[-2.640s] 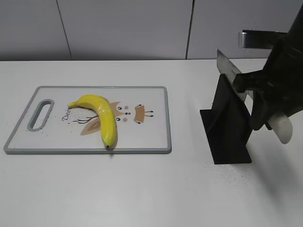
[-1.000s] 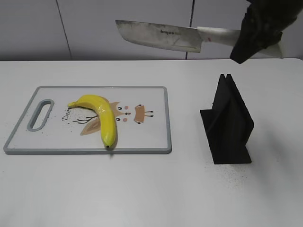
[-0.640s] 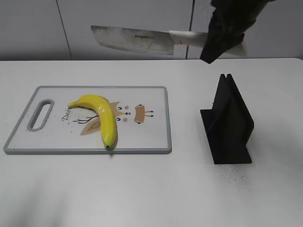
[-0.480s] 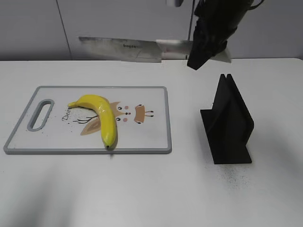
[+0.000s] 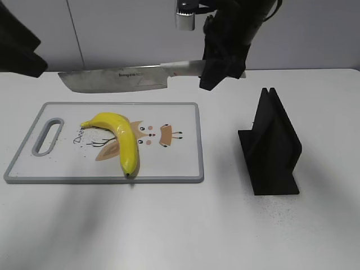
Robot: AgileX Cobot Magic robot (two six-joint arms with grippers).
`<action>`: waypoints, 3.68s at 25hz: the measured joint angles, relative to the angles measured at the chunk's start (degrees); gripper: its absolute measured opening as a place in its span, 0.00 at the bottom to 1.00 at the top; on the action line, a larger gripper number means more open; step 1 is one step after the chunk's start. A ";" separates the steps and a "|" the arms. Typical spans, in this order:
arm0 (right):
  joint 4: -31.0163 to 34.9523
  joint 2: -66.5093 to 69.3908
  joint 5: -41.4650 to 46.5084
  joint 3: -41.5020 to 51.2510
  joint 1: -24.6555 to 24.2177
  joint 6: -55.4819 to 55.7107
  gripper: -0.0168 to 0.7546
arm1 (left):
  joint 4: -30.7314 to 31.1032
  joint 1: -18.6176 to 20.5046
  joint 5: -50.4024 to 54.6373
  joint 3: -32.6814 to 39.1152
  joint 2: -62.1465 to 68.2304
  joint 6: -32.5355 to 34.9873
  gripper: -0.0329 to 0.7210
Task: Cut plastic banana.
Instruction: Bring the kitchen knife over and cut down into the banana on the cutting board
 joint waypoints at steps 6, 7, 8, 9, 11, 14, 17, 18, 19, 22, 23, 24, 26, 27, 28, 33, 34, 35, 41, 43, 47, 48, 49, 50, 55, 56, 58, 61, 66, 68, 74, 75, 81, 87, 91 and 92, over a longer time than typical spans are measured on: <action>2.94 0.71 -0.12 -1.79 0.00 -5.52 0.23 | -0.24 0.00 0.47 -4.80 8.77 6.71 0.80; 3.58 0.83 -0.12 -1.81 0.00 -6.28 0.23 | -0.29 0.00 0.41 -5.24 10.05 7.41 0.78; 4.17 0.96 -0.12 -1.81 0.00 -6.60 0.23 | -0.28 0.00 0.25 -5.56 11.23 7.85 0.75; 4.54 1.14 -0.12 -1.81 0.00 -6.86 0.23 | -0.28 0.00 -0.22 -5.73 12.30 8.14 0.73; 4.85 1.73 -0.12 -1.86 0.00 -6.99 0.23 | -0.28 0.00 -1.73 -5.90 14.00 8.33 0.69; 4.99 2.83 -0.18 -1.87 0.00 -7.12 0.23 | -0.28 0.00 -3.01 -5.94 16.03 8.33 0.65; 5.98 3.94 -1.30 -1.92 0.00 -7.13 0.23 | -0.28 0.00 -3.95 -6.01 17.11 8.40 0.59; 6.78 4.33 -1.98 -1.92 0.00 -7.13 0.23 | -0.34 0.00 -4.32 -6.01 17.35 8.40 0.56; 7.44 4.67 -2.63 -1.98 0.00 -7.21 0.23 | -0.50 0.00 -4.37 -6.01 17.56 8.40 0.51; 9.12 5.53 -4.54 -2.04 0.00 -7.37 0.23 | -0.98 0.00 -4.16 -6.01 18.33 8.40 0.34; 9.42 5.66 -4.55 -2.04 0.00 -7.52 0.23 | -1.03 0.00 -4.10 -6.05 18.52 8.40 0.30; 9.61 5.66 -4.60 -2.04 0.00 -7.67 0.23 | -1.03 0.00 -4.04 -6.05 18.81 8.40 0.28; 9.66 5.66 -4.60 -2.04 0.00 -7.75 0.23 | -1.03 0.00 -4.09 -6.05 19.20 8.46 0.24; 9.66 5.66 -4.60 -2.04 0.00 -7.80 0.23 | -0.97 0.00 -4.15 -6.05 19.30 8.52 0.23; 9.69 5.66 -4.60 -2.04 0.00 -7.80 0.23 | -0.90 0.00 -4.15 -6.09 19.37 8.52 0.23; 9.51 5.66 -5.21 -2.10 0.00 -8.29 0.23 | 0.26 0.00 -4.59 -6.09 19.67 9.20 0.09; 9.44 5.75 -5.26 -2.10 0.00 -8.46 0.23 | 0.27 -0.05 -4.54 -6.09 19.87 9.46 0.08; 9.26 5.88 -5.31 -2.21 0.00 -8.57 0.23 | 0.27 -0.11 -4.54 -6.12 20.15 9.60 0.07; 7.14 6.76 -5.33 -2.21 0.00 -8.57 0.23 | 1.25 -1.93 -6.49 -6.12 23.20 9.66 0.06; 5.32 7.59 -5.37 -2.21 -0.05 -8.30 0.23 | 2.60 -3.49 -8.58 -6.12 24.65 9.66 0.06; 4.37 11.27 -5.56 -2.28 -0.05 -7.46 0.23 | 4.53 -4.65 -10.98 -6.12 28.99 9.54 0.05; 4.49 12.79 -6.12 -2.28 -0.05 -7.04 0.23 | 4.69 -4.65 -11.88 -5.80 30.38 9.54 0.05; 4.59 14.40 -6.59 -2.28 -0.05 -6.72 0.23 | 4.85 -4.65 -13.19 -5.39 31.55 9.54 0.05; 4.66 15.83 -6.99 -2.28 -0.05 -6.52 0.23 | 4.91 -4.65 -14.57 -4.79 32.97 9.54 0.05; 4.59 18.97 -6.76 -3.14 -0.44 -6.36 0.23 | 3.89 -5.01 -16.32 -3.98 35.82 9.84 0.06; 4.59 18.97 -6.71 -3.26 -0.44 -6.36 0.23 | 3.84 -5.06 -16.32 -3.98 36.10 9.84 0.06; 4.63 18.91 -6.50 -3.39 -0.44 -6.36 0.23 | 3.84 -5.06 -16.32 -3.98 36.32 9.84 0.06; 4.63 18.91 -6.47 -3.58 -0.44 -6.36 0.23 | 3.84 -5.06 -16.32 -3.98 36.32 9.84 0.06; 4.65 18.97 -5.56 -4.45 -0.44 -6.36 0.23 | 3.84 -5.06 -16.38 -3.98 36.36 9.84 0.06; 4.65 19.34 -3.59 -6.20 -0.44 -6.25 0.23 | 3.91 -5.06 -16.45 -3.92 36.12 9.84 0.06; 3.00 20.69 0.45 -14.18 -0.08 -2.61 0.25 | 4.81 -5.53 -18.15 -2.84 33.97 9.43 0.05; 2.75 20.74 0.45 -15.21 0.00 -1.05 0.25 | 5.25 -5.53 -18.56 -2.72 33.19 9.42 0.05; 2.62 18.64 0.57 -17.79 0.15 4.40 0.29 | 7.21 -5.36 -19.01 -2.72 26.60 9.32 0.05; 2.62 11.96 0.64 -14.19 0.50 8.42 0.31 | 7.26 -5.32 -15.17 -2.72 19.41 9.19 0.05; 2.45 6.24 0.64 -7.15 1.02 9.82 0.31 | 6.35 -5.49 -10.90 -2.72 16.52 9.19 0.05; 2.05 5.03 0.64 -5.71 1.15 9.92 0.31 | 6.08 -5.60 -9.82 -2.72 16.11 9.19 0.05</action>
